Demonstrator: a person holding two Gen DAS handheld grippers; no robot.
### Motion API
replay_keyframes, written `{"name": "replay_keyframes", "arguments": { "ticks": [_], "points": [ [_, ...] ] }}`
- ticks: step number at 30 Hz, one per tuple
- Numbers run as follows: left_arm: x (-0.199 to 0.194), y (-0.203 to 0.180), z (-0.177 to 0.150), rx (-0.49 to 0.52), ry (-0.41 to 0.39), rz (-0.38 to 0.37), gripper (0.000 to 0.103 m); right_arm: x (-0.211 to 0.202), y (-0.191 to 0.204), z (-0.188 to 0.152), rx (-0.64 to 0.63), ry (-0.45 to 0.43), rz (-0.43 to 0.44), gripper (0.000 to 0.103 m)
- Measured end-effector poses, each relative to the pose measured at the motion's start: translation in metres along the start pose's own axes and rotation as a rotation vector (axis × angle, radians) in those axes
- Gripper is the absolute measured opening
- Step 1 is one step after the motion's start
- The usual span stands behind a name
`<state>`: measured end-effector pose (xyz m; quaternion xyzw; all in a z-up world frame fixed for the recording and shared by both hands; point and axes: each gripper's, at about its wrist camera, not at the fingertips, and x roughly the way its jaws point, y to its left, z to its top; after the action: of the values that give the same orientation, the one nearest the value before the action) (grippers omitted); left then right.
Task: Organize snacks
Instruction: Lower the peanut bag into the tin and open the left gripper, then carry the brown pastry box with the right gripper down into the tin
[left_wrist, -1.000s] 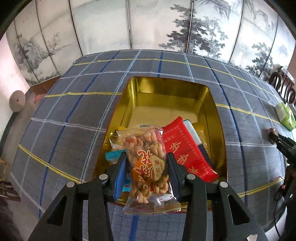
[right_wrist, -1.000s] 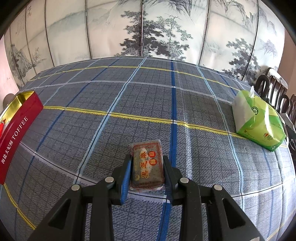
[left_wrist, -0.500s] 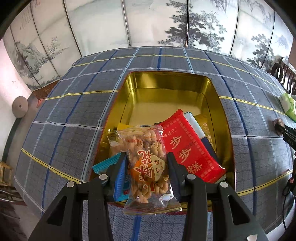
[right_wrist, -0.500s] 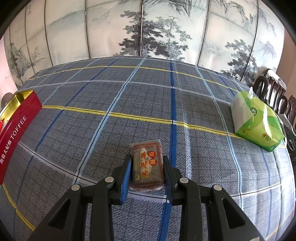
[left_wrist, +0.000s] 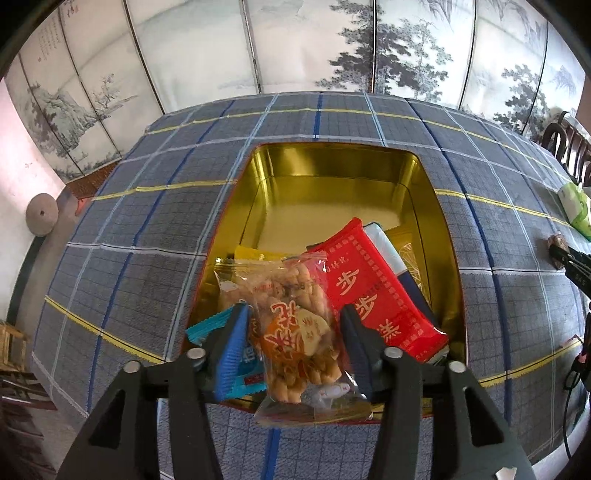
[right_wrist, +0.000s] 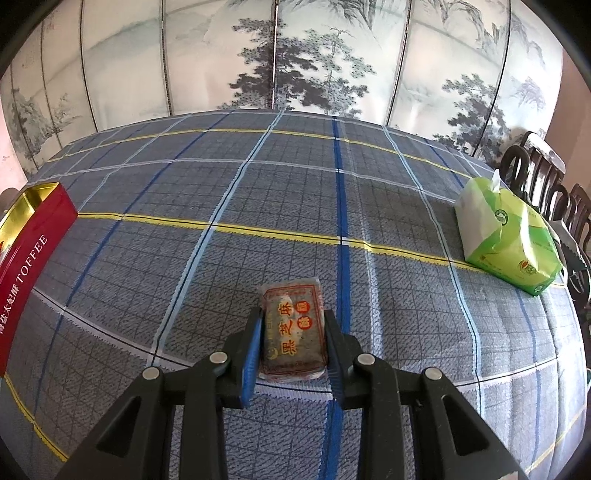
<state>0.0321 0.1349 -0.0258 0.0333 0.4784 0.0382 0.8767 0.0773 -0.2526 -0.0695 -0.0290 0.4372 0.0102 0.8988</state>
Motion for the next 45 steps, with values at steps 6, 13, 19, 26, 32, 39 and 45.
{"name": "replay_keyframes", "arguments": {
  "ticks": [6,13,19,26,32,39,45],
  "points": [
    [-0.009,-0.001,0.001,0.005,-0.023,0.008,0.061,0.001,0.003,0.002,0.006,0.007,-0.018,0.031],
    [-0.021,0.000,0.001,-0.005,-0.049,0.011,0.065,0.001,0.010,0.003,0.027,0.012,-0.041,0.031],
    [-0.036,0.001,0.000,0.008,-0.097,0.034,0.078,0.000,0.015,0.002,0.055,0.018,-0.069,0.030],
    [-0.043,0.016,-0.005,-0.034,-0.101,0.033,0.082,-0.007,0.019,-0.001,0.112,0.035,-0.076,0.030],
    [-0.049,0.035,-0.011,-0.076,-0.102,0.064,0.087,-0.029,0.038,0.005,0.128,0.011,-0.024,0.030],
    [-0.056,0.050,-0.017,-0.121,-0.113,0.066,0.089,-0.061,0.085,0.020,0.092,-0.034,0.089,0.030],
    [-0.057,0.064,-0.022,-0.155,-0.106,0.079,0.089,-0.085,0.140,0.028,0.013,-0.064,0.185,0.030]
  ]
}}
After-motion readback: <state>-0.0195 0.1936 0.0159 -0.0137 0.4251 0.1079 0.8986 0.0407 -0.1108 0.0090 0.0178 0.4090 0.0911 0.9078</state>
